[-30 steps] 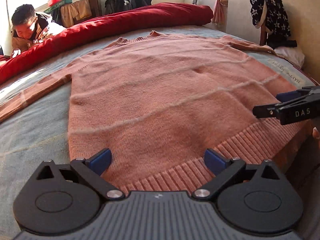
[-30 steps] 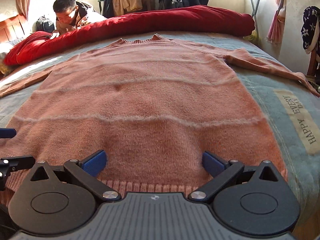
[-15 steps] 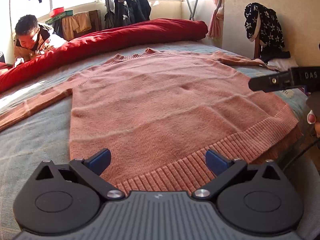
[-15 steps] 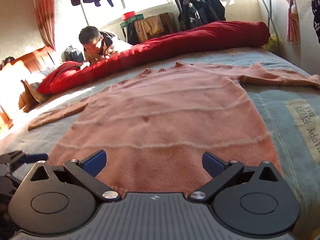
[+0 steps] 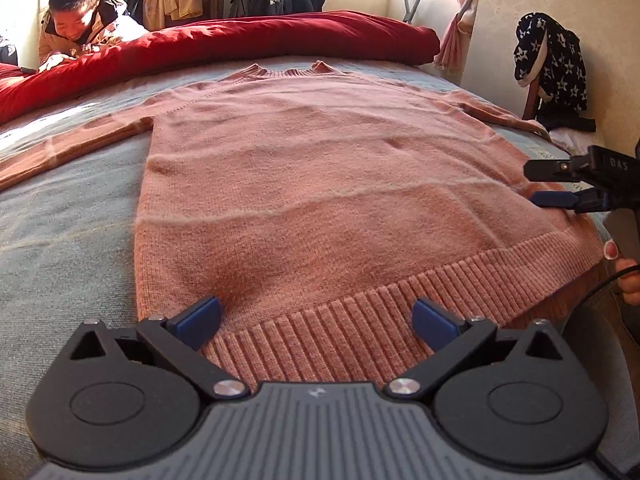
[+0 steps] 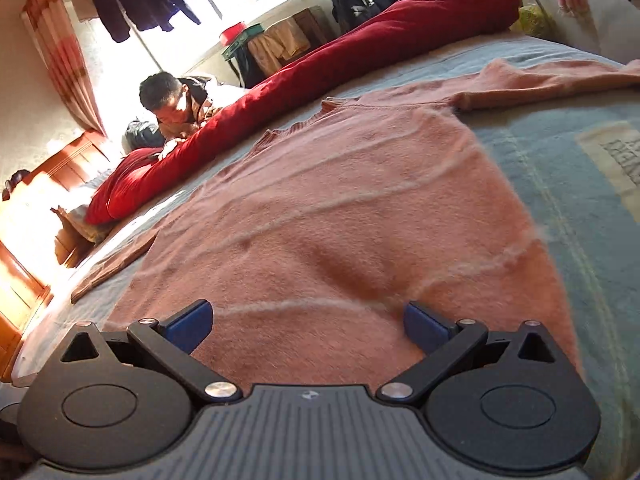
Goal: Fold clothes
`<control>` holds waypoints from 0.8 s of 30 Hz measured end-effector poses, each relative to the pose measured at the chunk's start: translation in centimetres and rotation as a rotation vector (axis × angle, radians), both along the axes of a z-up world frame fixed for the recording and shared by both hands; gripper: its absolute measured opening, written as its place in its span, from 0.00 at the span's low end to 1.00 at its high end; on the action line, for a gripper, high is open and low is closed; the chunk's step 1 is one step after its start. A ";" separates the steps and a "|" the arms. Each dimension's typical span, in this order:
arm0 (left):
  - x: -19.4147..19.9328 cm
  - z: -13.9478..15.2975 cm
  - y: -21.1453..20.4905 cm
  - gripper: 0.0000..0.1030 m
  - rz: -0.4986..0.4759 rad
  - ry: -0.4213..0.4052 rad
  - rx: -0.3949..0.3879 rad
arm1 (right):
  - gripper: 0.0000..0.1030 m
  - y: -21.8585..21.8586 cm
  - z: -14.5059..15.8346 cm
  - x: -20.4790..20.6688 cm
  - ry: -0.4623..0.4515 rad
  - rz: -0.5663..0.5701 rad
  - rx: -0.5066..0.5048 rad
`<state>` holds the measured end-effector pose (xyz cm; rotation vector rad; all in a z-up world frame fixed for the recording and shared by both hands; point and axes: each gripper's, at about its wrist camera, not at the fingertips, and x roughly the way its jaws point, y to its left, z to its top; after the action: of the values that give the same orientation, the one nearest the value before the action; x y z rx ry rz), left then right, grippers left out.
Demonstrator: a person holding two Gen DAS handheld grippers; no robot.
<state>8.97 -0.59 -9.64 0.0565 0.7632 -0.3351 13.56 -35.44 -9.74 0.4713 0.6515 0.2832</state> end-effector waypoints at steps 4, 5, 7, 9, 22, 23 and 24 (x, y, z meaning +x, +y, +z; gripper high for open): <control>0.2 0.0 -0.2 0.99 0.014 0.006 0.000 | 1.00 -0.8 -0.2 -3.0 -0.002 -0.020 -0.045; 0.2 0.1 -0.2 0.99 0.018 0.008 -0.003 | 1.00 -0.8 -0.2 -3.2 -0.002 -0.025 -0.049; 0.2 0.1 -0.2 0.99 0.025 0.012 -0.001 | 1.00 -0.8 -0.1 -3.3 0.004 -0.034 -0.050; 0.2 0.1 -0.3 0.99 0.035 0.019 -0.001 | 1.00 -0.7 -0.2 -2.8 0.024 -0.047 -0.049; -0.1 1.4 -1.9 0.99 0.074 0.057 0.049 | 1.00 -2.2 -0.8 -5.0 0.003 -0.098 0.064; 0.0 1.7 -2.1 0.99 0.072 0.051 0.049 | 1.00 -2.3 -0.8 -5.2 0.002 -0.098 0.070; 0.2 2.0 -2.4 0.99 0.069 0.045 0.049 | 1.00 -2.3 -0.9 -5.3 0.001 -0.098 0.075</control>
<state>9.17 -3.03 -7.62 0.0686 0.8162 -0.2522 8.26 -37.79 -10.61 0.5736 0.6187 0.2147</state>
